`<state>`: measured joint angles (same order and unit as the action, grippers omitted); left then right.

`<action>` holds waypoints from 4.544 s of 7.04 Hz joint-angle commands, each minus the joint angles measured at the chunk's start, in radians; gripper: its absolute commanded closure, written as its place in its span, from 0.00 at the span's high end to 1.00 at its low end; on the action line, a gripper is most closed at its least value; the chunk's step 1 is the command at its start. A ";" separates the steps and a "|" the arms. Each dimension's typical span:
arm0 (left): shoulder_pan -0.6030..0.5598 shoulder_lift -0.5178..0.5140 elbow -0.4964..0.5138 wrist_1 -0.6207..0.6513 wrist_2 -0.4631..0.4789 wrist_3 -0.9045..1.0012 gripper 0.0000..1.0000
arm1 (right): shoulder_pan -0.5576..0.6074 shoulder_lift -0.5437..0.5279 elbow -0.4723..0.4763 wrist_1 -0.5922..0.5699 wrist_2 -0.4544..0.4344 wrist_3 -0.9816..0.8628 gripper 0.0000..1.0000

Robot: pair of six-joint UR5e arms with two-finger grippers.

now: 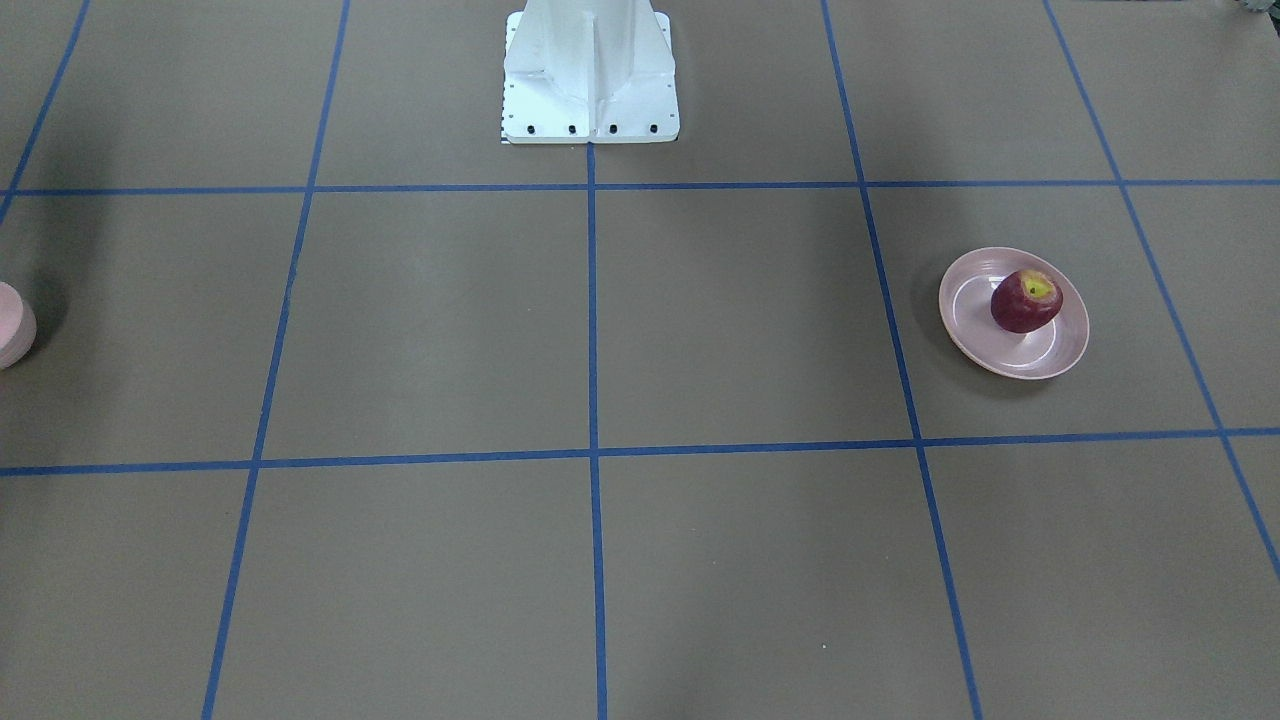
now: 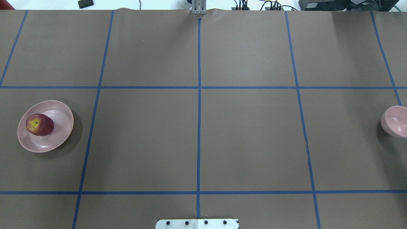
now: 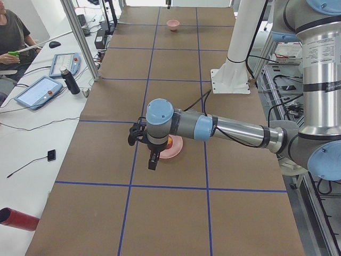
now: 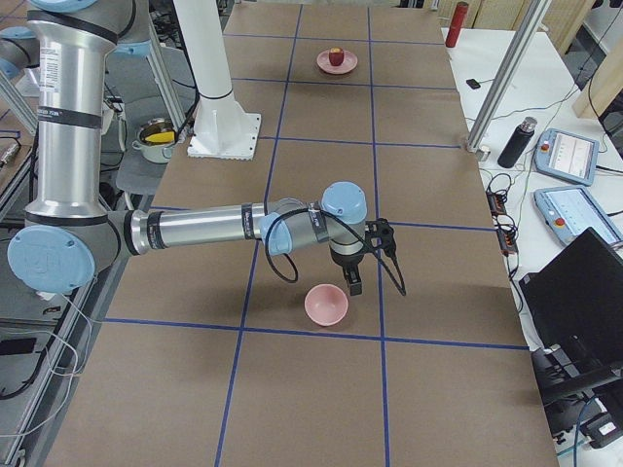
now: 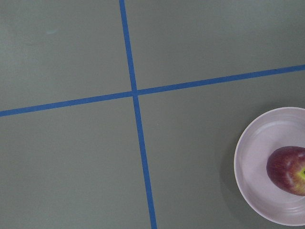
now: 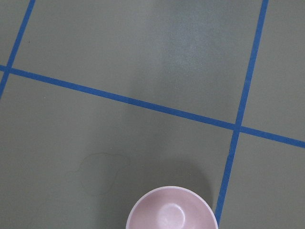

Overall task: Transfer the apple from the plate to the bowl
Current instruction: 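Lower the right gripper onto the rim of the small pink bowl and grasp it, then slide the pink bowl with the right gripper to the table centre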

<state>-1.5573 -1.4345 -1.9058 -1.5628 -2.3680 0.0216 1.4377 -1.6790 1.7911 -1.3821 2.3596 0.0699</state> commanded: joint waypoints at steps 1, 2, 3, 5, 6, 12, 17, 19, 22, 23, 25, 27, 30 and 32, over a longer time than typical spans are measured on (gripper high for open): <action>-0.001 0.029 -0.018 -0.009 -0.003 0.000 0.98 | 0.000 0.002 -0.018 0.002 -0.002 -0.001 1.00; -0.001 0.035 -0.024 -0.008 -0.005 -0.006 0.98 | 0.000 0.008 -0.019 0.002 -0.005 -0.001 1.00; -0.001 0.042 -0.022 -0.008 -0.004 -0.011 0.99 | 0.000 0.009 -0.025 0.000 -0.005 -0.001 1.00; 0.002 0.040 -0.021 -0.014 -0.002 -0.011 0.98 | 0.000 0.005 -0.025 0.000 -0.002 0.001 1.00; 0.002 0.052 -0.022 -0.017 -0.002 -0.003 0.99 | 0.000 0.010 -0.051 0.000 -0.003 -0.001 1.00; 0.002 0.048 -0.016 -0.016 -0.004 -0.012 0.99 | -0.103 0.013 -0.358 0.429 -0.006 0.277 1.00; 0.003 0.040 -0.022 -0.019 -0.005 -0.066 0.98 | -0.166 0.004 -0.412 0.522 -0.053 0.277 1.00; 0.003 0.029 -0.024 -0.017 -0.005 -0.095 0.99 | -0.165 -0.001 -0.414 0.520 -0.056 0.277 0.05; 0.003 0.029 -0.021 -0.019 -0.004 -0.097 0.99 | -0.165 -0.008 -0.406 0.525 -0.052 0.265 0.00; 0.005 0.029 -0.019 -0.019 -0.004 -0.101 0.99 | -0.165 -0.013 -0.398 0.526 -0.056 0.252 0.00; 0.005 0.029 -0.019 -0.019 -0.004 -0.101 0.98 | -0.161 -0.014 -0.345 0.522 -0.048 0.252 0.00; 0.005 0.029 -0.018 -0.019 -0.004 -0.101 0.99 | -0.174 0.004 -0.221 0.381 0.002 0.258 0.00; 0.005 0.029 -0.019 -0.019 -0.008 -0.101 0.99 | -0.320 0.211 -0.004 0.143 0.012 0.597 0.00; 0.008 0.026 -0.015 -0.019 -0.011 -0.101 0.98 | -0.565 0.455 -0.013 0.088 -0.113 0.982 0.00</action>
<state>-1.5509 -1.4065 -1.9218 -1.5809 -2.3777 -0.0798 1.0139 -1.3732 1.7766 -1.2476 2.3307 0.8179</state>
